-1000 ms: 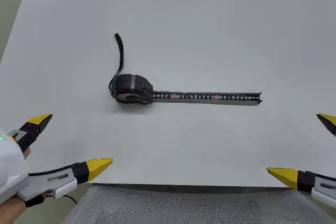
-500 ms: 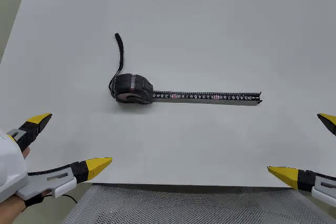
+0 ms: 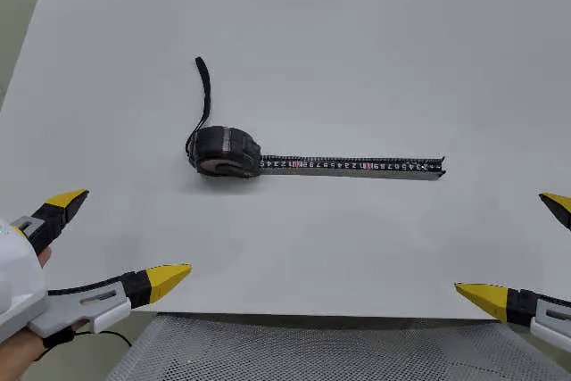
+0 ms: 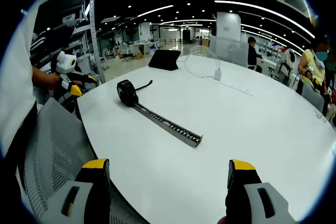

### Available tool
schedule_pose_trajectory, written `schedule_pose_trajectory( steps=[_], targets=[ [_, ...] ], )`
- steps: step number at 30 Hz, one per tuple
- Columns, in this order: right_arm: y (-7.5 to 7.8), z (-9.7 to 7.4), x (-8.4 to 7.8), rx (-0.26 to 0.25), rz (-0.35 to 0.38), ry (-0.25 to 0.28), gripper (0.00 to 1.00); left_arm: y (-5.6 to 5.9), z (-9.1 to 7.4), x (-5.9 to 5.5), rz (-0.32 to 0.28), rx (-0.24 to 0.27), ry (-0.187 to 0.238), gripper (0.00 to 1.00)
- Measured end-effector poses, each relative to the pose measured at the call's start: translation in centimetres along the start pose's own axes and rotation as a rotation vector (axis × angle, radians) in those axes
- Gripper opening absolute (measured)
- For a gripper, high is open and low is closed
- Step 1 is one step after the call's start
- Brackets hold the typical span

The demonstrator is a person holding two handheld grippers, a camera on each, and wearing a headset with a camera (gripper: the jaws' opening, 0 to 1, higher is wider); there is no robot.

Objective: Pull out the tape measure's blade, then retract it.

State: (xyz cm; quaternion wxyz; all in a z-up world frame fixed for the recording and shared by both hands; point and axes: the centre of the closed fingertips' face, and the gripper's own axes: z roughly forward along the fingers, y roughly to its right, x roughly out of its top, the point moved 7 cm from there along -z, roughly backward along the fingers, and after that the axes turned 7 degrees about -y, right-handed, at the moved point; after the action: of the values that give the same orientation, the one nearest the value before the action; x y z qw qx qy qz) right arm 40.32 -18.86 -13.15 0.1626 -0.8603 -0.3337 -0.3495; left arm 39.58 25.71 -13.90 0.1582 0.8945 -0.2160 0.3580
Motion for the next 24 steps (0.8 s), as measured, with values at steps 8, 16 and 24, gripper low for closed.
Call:
schedule_pose_trajectory(
  steps=[8, 16, 24],
  targets=[
    [-0.02, 0.05, 0.03, 0.001, -0.002, 0.000, 0.92, 0.03, -0.01, -0.02, -0.001, -0.001, 0.000, 0.96],
    [0.07, 0.07, 0.20, 0.000, 0.000, 0.005, 0.91, 0.13, 0.07, 0.11, -0.001, 0.001, 0.004, 0.96],
    [0.23, 0.28, 0.50, -0.005, 0.004, 0.016, 0.89, 0.39, 0.52, 0.48, -0.013, 0.004, 0.015, 0.96]
  ],
)
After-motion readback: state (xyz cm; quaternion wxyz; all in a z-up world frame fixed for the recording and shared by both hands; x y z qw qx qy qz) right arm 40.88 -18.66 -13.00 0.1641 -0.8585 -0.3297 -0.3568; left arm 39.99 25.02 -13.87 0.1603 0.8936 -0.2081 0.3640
